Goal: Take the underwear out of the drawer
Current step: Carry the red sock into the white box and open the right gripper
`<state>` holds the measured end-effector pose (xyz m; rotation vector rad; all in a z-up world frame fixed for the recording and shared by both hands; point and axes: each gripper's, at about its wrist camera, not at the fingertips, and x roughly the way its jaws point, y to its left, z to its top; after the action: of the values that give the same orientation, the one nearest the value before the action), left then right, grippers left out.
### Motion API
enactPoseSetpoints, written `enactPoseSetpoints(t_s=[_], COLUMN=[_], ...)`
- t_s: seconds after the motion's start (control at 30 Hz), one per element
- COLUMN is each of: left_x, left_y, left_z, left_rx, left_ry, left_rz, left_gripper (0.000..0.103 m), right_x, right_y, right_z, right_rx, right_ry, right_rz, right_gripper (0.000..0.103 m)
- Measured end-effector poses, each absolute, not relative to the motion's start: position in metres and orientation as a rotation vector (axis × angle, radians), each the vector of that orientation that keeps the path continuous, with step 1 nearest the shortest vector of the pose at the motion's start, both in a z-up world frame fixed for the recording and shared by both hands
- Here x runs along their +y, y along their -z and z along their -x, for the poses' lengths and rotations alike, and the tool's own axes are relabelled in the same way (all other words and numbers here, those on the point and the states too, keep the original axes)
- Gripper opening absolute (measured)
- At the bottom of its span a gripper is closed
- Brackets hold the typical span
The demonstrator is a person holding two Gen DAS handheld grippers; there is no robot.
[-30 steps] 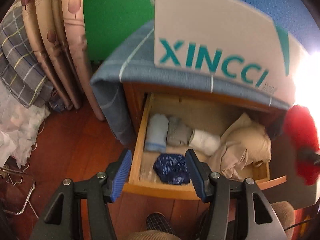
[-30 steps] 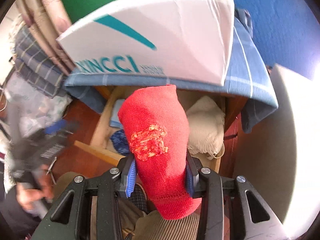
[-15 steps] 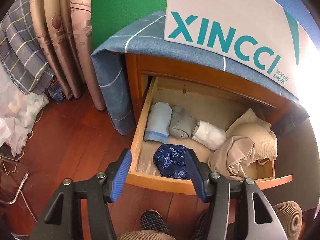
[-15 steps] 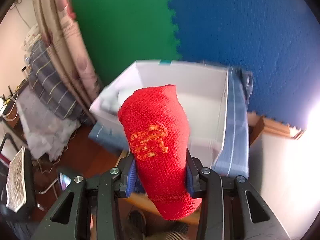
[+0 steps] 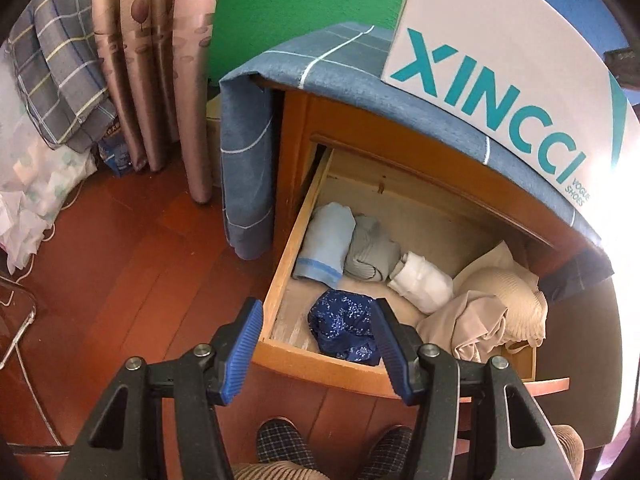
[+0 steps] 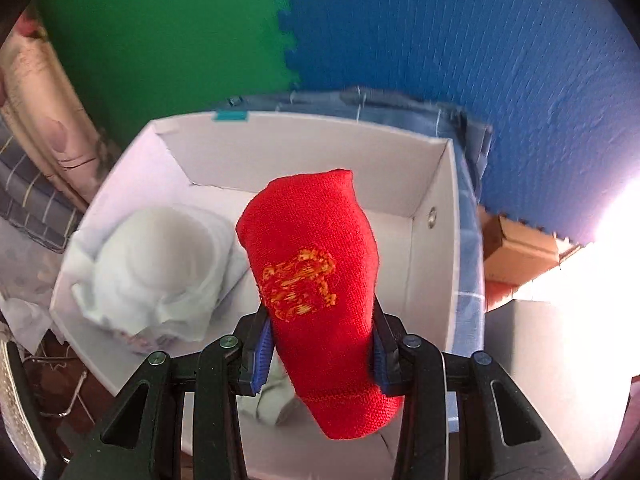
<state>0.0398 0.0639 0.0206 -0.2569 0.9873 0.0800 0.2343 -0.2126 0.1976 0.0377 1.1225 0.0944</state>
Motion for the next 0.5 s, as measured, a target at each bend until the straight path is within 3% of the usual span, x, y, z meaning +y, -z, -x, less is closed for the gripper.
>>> enactPoseSetpoints(t_s=[0.5], left_x=[0.068], left_y=[-0.017], left_z=[-0.042], left_rx=[0.986], left_ry=[-0.063], left_rz=[0.313], left_gripper=[0.057], right_x=[-0.198], right_y=[-0.17], right_z=[-0.254], right_rx=[1.203], right_ry=[-0.073], right_rz=[0.036], right_gripper=[0.046])
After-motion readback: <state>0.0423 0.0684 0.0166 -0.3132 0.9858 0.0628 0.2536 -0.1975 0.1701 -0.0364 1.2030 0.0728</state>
